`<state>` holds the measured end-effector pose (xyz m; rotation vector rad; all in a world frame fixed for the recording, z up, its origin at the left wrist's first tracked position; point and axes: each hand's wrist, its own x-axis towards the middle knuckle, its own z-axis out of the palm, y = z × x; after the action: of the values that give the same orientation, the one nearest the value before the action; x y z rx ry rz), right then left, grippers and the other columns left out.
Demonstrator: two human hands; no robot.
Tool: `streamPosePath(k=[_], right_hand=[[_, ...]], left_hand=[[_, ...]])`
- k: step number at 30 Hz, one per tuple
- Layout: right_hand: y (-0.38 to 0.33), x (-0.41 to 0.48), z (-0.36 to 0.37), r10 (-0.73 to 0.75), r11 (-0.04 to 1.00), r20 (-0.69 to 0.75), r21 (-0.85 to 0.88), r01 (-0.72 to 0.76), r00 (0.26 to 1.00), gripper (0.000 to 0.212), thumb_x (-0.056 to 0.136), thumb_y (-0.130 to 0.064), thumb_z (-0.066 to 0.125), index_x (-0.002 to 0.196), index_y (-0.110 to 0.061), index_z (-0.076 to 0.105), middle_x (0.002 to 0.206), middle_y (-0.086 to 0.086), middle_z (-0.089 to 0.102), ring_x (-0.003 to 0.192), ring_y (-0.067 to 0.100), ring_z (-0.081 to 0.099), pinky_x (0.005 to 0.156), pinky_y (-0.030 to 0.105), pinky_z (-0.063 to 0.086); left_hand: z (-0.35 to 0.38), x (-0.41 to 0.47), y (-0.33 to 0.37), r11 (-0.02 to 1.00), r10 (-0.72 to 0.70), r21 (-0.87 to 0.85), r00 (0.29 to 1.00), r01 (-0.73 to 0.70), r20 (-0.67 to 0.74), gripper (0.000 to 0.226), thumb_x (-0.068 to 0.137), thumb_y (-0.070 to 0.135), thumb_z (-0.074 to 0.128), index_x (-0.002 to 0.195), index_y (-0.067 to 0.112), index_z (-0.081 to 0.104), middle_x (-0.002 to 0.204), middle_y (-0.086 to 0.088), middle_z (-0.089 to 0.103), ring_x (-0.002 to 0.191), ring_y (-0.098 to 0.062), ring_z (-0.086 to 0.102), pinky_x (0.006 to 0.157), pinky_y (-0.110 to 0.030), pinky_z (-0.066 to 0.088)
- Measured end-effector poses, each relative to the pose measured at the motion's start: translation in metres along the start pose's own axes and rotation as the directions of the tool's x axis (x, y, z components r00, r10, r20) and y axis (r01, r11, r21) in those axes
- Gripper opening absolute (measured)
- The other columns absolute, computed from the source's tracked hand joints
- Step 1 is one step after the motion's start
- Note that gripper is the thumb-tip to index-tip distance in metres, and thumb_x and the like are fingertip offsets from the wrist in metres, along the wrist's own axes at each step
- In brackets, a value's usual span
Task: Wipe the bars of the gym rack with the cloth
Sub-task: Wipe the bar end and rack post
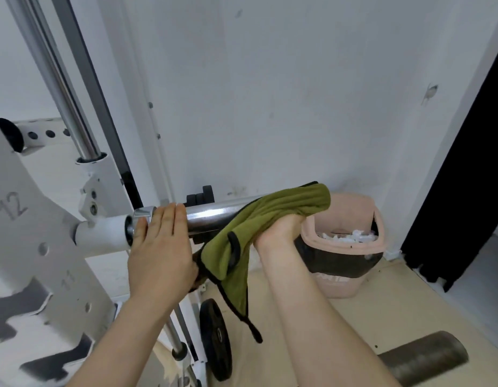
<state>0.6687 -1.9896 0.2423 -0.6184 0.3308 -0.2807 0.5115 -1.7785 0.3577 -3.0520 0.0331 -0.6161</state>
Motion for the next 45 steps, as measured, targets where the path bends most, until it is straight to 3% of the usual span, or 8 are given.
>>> streamPosePath(k=[4, 15, 20, 26, 29, 34, 41, 45], right_hand=[[-0.102, -0.103, 0.042, -0.084, 0.963, -0.177, 0.239, 0.126, 0.981, 0.039, 0.098, -0.049, 0.044, 0.088, -0.016, 0.063, 0.094, 0.003, 0.069, 0.073, 0.013, 0.066, 0.063, 0.024, 0.052], [-0.146, -0.113, 0.057, -0.633, 0.687, -0.089, -0.522, 0.505, 0.769, 0.027, 0.101, -0.037, 0.043, 0.099, -0.020, 0.064, 0.097, -0.004, 0.068, 0.094, 0.012, 0.065, 0.095, 0.037, 0.051], [-0.078, -0.145, 0.126, -0.168, 0.685, 0.388, -0.614, 0.391, 0.906, 0.024, 0.100, -0.031, 0.046, 0.091, -0.016, 0.064, 0.090, 0.004, 0.066, 0.088, 0.019, 0.063, 0.090, 0.041, 0.052], [-0.020, -0.154, 0.145, 0.240, 0.019, 0.745, -0.645, 0.764, 0.622, 0.031, 0.103, -0.037, 0.036, 0.090, -0.022, 0.061, 0.089, 0.000, 0.068, 0.081, 0.017, 0.064, 0.074, 0.025, 0.043], [-0.044, -0.137, 0.129, 0.280, -0.219, 0.718, -0.599, 0.771, 0.637, 0.040, 0.102, -0.039, 0.033, 0.081, -0.017, 0.058, 0.071, -0.002, 0.060, 0.068, 0.016, 0.058, 0.064, 0.026, 0.038], [-0.116, -0.092, 0.121, 0.259, -0.586, 0.355, -0.681, 0.438, 0.898, 0.042, 0.099, -0.036, 0.037, 0.117, -0.005, 0.060, 0.121, 0.019, 0.061, 0.098, 0.029, 0.056, 0.077, 0.026, 0.037], [-0.012, -0.156, 0.186, 0.508, -0.443, 0.572, -0.468, 0.764, 0.645, 0.032, 0.099, -0.030, 0.034, 0.109, -0.015, 0.061, 0.116, 0.006, 0.063, 0.102, 0.026, 0.059, 0.074, 0.032, 0.040], [-0.012, -0.145, 0.178, 0.479, -0.494, 0.597, -0.422, 0.760, 0.644, 0.030, 0.099, -0.029, 0.037, 0.113, -0.013, 0.058, 0.120, 0.008, 0.062, 0.104, 0.027, 0.059, 0.073, 0.033, 0.037]], left_hand=[[-0.007, 0.001, 0.000, 1.000, 0.009, 0.003, 1.000, -0.009, -0.016, 0.081, 0.082, 0.014, 0.046, 0.154, 0.014, 0.010, 0.161, -0.003, 0.014, 0.148, -0.019, 0.009, 0.119, -0.041, 0.002], [-0.008, 0.006, 0.003, 0.998, 0.006, -0.060, 0.998, -0.010, -0.059, 0.074, 0.072, 0.006, 0.059, 0.142, 0.018, 0.042, 0.145, 0.000, 0.046, 0.135, -0.018, 0.038, 0.113, -0.041, 0.020], [-0.022, 0.031, -0.001, 0.942, -0.193, -0.310, 0.961, 0.126, -0.196, 0.044, 0.076, 0.003, 0.054, 0.112, 0.025, 0.068, 0.118, 0.001, 0.061, 0.112, -0.023, 0.048, 0.092, -0.039, 0.031], [-0.008, 0.047, -0.002, 0.963, -0.177, -0.219, 0.980, 0.154, -0.089, 0.029, 0.087, 0.019, 0.042, 0.107, 0.015, 0.063, 0.116, -0.008, 0.062, 0.112, -0.030, 0.049, 0.096, -0.043, 0.037], [0.002, 0.038, -0.009, 0.983, -0.112, -0.156, 0.986, 0.093, -0.121, 0.034, 0.078, 0.018, 0.047, 0.108, 0.015, 0.062, 0.108, -0.005, 0.063, 0.110, -0.028, 0.049, 0.100, -0.041, 0.036], [0.006, 0.003, -0.001, 0.993, -0.075, -0.097, 0.995, 0.069, -0.061, 0.072, 0.077, 0.014, 0.048, 0.147, 0.010, 0.030, 0.151, -0.009, 0.034, 0.144, -0.029, 0.016, 0.119, -0.046, 0.013], [-0.031, -0.014, 0.002, 0.856, -0.306, -0.473, 0.942, 0.209, -0.137, 0.072, 0.076, 0.002, 0.044, 0.145, 0.018, 0.032, 0.139, -0.004, 0.045, 0.126, -0.023, 0.039, 0.092, -0.039, 0.042], [-0.026, 0.025, 0.010, 0.870, -0.300, -0.435, 0.949, 0.232, -0.094, 0.078, 0.077, 0.011, 0.046, 0.149, 0.021, 0.019, 0.153, -0.005, 0.031, 0.136, -0.025, 0.031, 0.114, -0.044, 0.025]])
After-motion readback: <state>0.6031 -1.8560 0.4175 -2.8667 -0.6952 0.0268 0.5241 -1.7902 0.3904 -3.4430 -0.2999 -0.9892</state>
